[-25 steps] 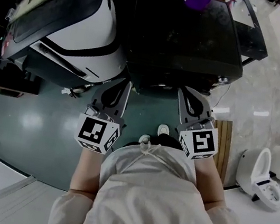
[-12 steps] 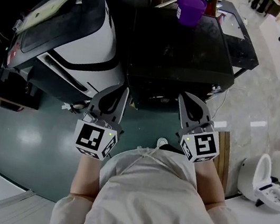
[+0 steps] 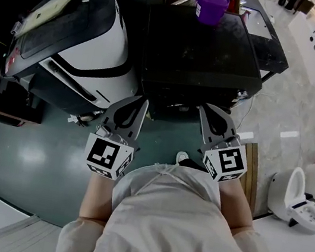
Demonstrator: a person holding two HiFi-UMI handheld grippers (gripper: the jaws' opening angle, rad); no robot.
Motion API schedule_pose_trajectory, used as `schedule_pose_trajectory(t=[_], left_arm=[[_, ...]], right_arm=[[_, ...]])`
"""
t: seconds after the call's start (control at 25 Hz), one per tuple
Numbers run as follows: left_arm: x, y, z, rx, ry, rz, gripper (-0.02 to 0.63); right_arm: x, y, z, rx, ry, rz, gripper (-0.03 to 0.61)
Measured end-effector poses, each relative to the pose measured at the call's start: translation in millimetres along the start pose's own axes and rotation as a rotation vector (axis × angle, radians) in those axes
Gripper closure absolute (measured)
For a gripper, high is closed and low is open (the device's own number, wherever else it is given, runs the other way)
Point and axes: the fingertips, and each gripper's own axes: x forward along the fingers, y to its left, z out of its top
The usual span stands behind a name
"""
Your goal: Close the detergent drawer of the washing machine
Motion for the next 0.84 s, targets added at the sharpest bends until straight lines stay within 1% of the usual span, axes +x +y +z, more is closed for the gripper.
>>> schedule_pose_trajectory(t=[0.12,0.36,0.52,0.6,0.84], left_arm=[[-3,1,-3,-0.017,0.000,0.000,0.594],[-9,1,-8,-0.036,-0.004,0.002,0.594],[-13,2,-9,-0.040,-0.003,-0.001,0.594],[-14,2,-11,-0.041,-0.001,-0.002,0.594],[-20,5,-14,-0.039,-0.004,0.004,0.594]], right_arm=[[-2,2,-1,0.003,0.002,-0.009,0.575],[-7,10,-1,-0.033,-0.028,-0.015,0.577],[-9,12,-4,-0.026,-0.025,-0.041,0.577],[-10,15,-6,-0.034,-0.028,-0.040,0.577],[-11,22,-1,-0.057,-0.084,-0.049,0.577]])
